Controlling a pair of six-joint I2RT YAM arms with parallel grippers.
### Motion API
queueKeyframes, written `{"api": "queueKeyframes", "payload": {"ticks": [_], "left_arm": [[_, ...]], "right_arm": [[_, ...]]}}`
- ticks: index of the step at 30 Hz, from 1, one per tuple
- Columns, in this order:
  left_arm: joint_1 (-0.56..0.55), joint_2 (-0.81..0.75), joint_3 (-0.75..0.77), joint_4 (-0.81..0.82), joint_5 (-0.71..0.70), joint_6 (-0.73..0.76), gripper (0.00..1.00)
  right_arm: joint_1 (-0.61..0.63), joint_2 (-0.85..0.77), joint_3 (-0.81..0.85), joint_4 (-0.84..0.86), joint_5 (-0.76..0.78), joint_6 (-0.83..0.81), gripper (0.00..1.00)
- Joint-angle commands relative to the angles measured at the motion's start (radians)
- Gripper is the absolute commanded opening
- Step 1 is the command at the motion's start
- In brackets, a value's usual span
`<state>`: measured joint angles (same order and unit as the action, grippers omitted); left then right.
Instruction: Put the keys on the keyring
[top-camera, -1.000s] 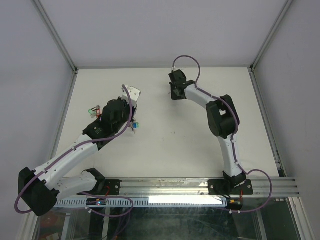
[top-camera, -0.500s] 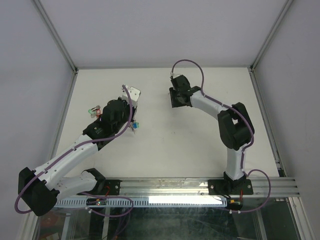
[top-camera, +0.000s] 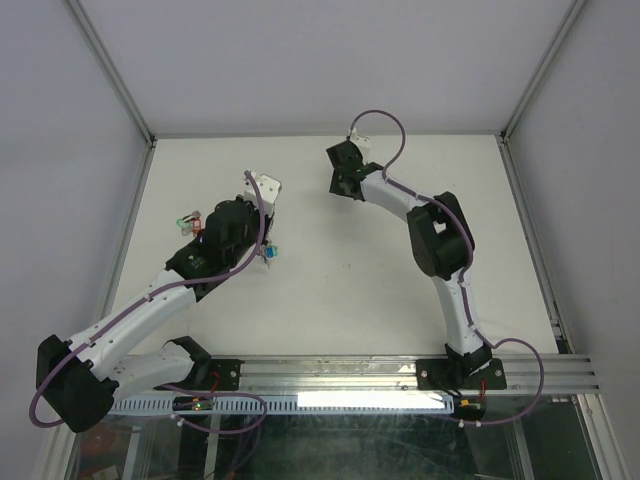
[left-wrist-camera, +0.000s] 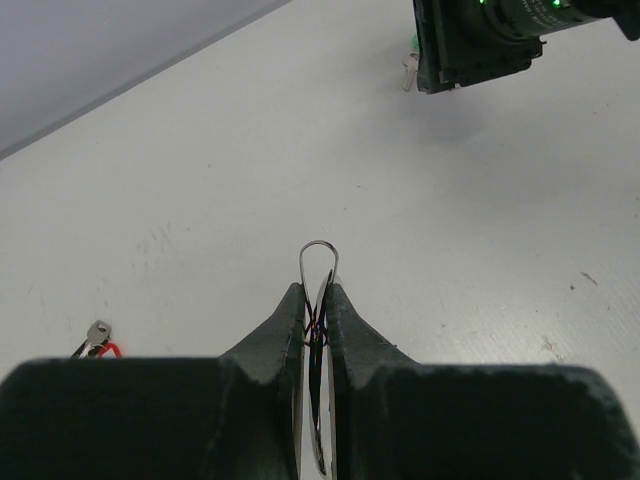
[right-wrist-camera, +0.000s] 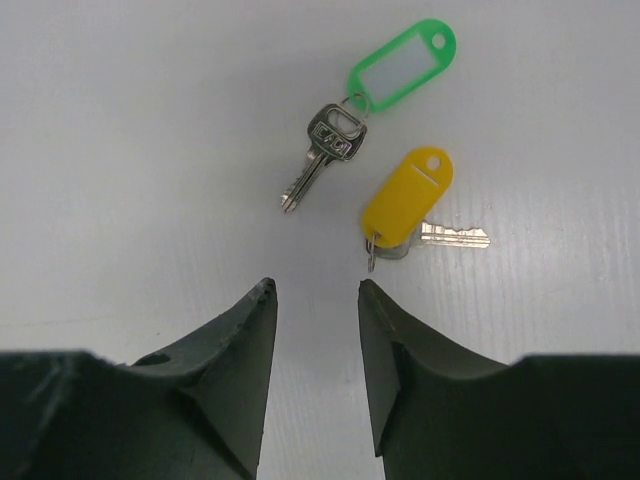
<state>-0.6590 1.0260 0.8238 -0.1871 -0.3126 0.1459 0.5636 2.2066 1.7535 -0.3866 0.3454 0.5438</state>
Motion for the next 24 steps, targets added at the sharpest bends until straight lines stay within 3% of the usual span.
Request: {"api": "queueKeyframes", "payload": {"ticks": [1, 10, 16, 24], "left_arm": [[0.01, -0.038, 0.003, 0.066, 0.014, -0.005, 0.0], [0.011, -0.032, 0.003, 0.067, 0.02, -0.006, 0.0], [0.011, -0.031, 0.004, 0.067, 0.021, -0.005, 0.0], [0.01, -0.027, 0.006, 0.067, 0.024, -0.005, 0.0]], "right_arm": [[0.008, 0.048, 0.105, -0.035, 0.111, 0.047, 0.4], [0.005, 0.096, 0.153, -0.065, 0.143, 0.028, 0.37], [-0.003, 0.112, 0.166, -0.067, 0.132, 0.022, 0.29], [-0.011, 0.123, 0.167, -0.085, 0.129, 0.016, 0.3]]}}
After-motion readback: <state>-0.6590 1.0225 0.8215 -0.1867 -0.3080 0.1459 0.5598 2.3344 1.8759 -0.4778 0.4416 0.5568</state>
